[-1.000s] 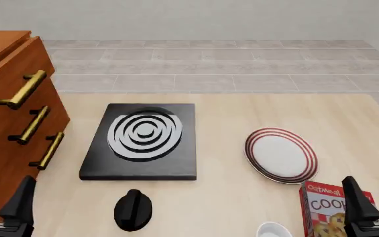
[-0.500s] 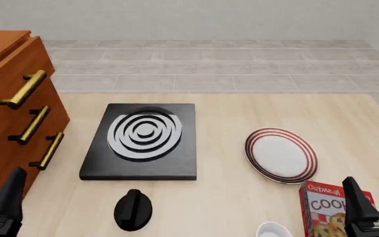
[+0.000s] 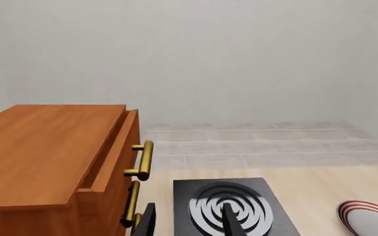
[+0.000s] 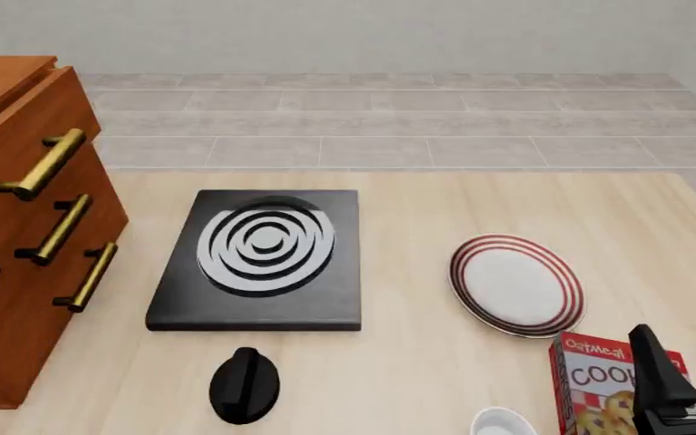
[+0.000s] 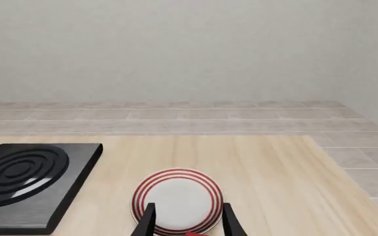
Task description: Pick the akita bowl in the top layer of the wooden cabinet and place it on the plate.
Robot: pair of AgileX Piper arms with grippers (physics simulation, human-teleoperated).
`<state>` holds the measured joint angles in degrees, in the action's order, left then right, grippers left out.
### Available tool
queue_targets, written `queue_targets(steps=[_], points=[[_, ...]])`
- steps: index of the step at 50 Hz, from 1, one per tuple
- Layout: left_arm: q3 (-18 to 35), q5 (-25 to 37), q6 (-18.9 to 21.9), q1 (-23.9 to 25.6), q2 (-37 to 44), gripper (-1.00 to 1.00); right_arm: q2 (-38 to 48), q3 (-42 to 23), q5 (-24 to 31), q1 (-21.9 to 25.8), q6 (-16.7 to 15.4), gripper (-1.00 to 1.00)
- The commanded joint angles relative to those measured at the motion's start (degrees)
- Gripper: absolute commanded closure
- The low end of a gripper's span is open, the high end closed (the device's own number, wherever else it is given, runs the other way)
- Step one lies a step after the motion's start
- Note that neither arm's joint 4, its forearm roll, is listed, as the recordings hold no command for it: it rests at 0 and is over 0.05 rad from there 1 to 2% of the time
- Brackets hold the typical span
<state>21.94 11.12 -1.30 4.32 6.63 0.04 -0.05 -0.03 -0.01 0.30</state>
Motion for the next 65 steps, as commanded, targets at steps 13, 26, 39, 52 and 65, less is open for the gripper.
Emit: queue_targets(steps=[13, 26, 39, 52, 65], points=[[13.70, 5.44, 0.46, 1.82, 6.56, -1.00, -0.01, 0.00, -0.01, -0.04, 0.08, -1.00], [17.60, 7.24, -0.04, 1.98, 9.41, -1.00, -0.01, 0.00, -0.01, -0.08, 0.20, -1.00], [24.09, 10.02, 0.49, 1.61, 14.67, -1.00, 0.09, 0.00, -0.19, -0.11, 0.39, -1.00], [30.62, 12.88, -1.68, 1.82, 19.32, -1.00, 0.05, 0.00, -0.12, -0.14, 0.40, -1.00], [37.37, 15.90, 1.16, 1.55, 24.16, -1.00, 0.06, -0.01, -0.02, -0.05, 0.44, -1.00]])
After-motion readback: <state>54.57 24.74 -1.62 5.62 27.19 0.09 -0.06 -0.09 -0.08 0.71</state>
